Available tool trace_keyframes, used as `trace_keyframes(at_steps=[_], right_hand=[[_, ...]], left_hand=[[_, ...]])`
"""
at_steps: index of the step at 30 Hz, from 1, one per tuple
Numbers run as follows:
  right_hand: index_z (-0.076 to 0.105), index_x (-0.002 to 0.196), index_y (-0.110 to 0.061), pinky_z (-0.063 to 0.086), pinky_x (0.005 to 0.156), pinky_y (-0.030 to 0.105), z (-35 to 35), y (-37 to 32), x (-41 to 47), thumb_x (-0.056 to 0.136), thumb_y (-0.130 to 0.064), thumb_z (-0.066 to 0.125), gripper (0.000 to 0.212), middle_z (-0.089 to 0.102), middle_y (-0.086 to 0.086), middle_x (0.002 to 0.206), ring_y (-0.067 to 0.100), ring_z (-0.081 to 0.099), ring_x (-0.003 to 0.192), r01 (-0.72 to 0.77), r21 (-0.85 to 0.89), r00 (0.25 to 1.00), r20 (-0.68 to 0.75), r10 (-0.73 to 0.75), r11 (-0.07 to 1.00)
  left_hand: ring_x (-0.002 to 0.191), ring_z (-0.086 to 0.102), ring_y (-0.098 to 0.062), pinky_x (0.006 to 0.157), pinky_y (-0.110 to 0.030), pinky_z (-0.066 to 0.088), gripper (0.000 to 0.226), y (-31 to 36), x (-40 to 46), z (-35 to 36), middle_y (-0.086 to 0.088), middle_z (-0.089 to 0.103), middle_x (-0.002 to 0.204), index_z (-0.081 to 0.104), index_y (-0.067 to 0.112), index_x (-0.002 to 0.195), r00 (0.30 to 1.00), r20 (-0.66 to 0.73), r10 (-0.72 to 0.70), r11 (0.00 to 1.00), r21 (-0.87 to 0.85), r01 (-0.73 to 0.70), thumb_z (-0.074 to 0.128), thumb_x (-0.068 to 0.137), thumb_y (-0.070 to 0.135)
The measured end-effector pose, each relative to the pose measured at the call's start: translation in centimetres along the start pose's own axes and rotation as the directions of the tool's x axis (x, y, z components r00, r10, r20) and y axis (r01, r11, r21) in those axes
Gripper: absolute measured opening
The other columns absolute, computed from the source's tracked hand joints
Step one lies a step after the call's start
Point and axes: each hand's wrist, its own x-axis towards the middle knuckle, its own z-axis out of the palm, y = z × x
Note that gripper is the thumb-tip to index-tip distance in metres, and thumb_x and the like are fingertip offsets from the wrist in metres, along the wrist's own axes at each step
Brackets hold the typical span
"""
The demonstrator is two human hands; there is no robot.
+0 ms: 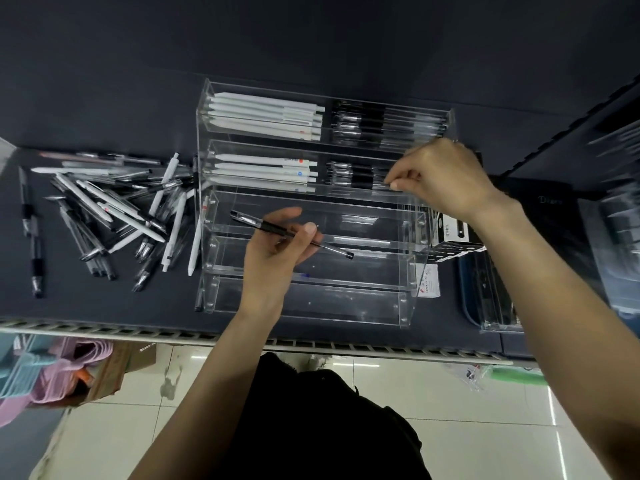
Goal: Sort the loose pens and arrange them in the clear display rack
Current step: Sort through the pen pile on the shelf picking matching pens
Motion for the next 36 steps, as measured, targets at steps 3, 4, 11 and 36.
trace_keyframes(at_steps=[3,4,11,36], right_hand=[[0.073,0.096,-0.024,0.049,0.081,0.034,0.2,0.0,0.1,0.087,-0.024,0.067,0.011,0.071,-0.004,0.091,0.018,0.064,0.091,-0.023,-0.064,0.999,0.027,0.025,0.998],[0.073,0.096,-0.025,0.049,0.082,0.035,0.1,0.0,0.2,0.087,-0.023,0.067,0.011,0.071,-0.004,0.092,0.019,0.063,0.092,-0.025,-0.074,0.999,0.038,0.028,0.997],[0.071,0.105,-0.025,0.045,0.08,0.031,0.0,-0.3,0.2,0.089,-0.019,0.064,0.018,0.068,-0.005,0.102,0.019,0.063,0.096,0.064,-0.054,0.998,0.015,-0.064,0.996],[0.067,0.112,-0.018,0.05,0.076,0.039,0.6,-1.6,1.4,0.092,-0.027,0.059,0.023,0.066,-0.001,0.108,0.025,0.063,0.097,0.19,-0.11,0.978,-0.066,-0.198,0.976]], left_hand=[[0.077,0.069,-0.009,0.072,-0.019,0.054,0.018,0.0,-0.1,0.0,0.007,0.067,0.071,0.058,0.011,0.104,1.0,0.005,-0.008,1.0,-0.01,0.008,0.059,0.087,0.004],[0.077,0.069,-0.009,0.072,-0.019,0.054,0.018,0.0,-0.1,0.0,0.007,0.066,0.071,0.058,0.011,0.104,1.0,0.006,-0.009,1.0,-0.013,0.009,0.059,0.087,0.004],[0.078,0.069,-0.009,0.073,-0.02,0.054,0.017,0.1,-0.1,-0.1,0.008,0.067,0.072,0.058,0.012,0.103,1.0,0.006,-0.01,1.0,0.003,0.01,0.059,0.088,0.004],[0.076,0.068,-0.009,0.073,-0.02,0.054,0.016,0.1,-0.2,-0.3,0.005,0.065,0.073,0.058,0.01,0.103,0.999,-0.034,-0.019,1.0,-0.005,0.019,0.058,0.089,0.001]])
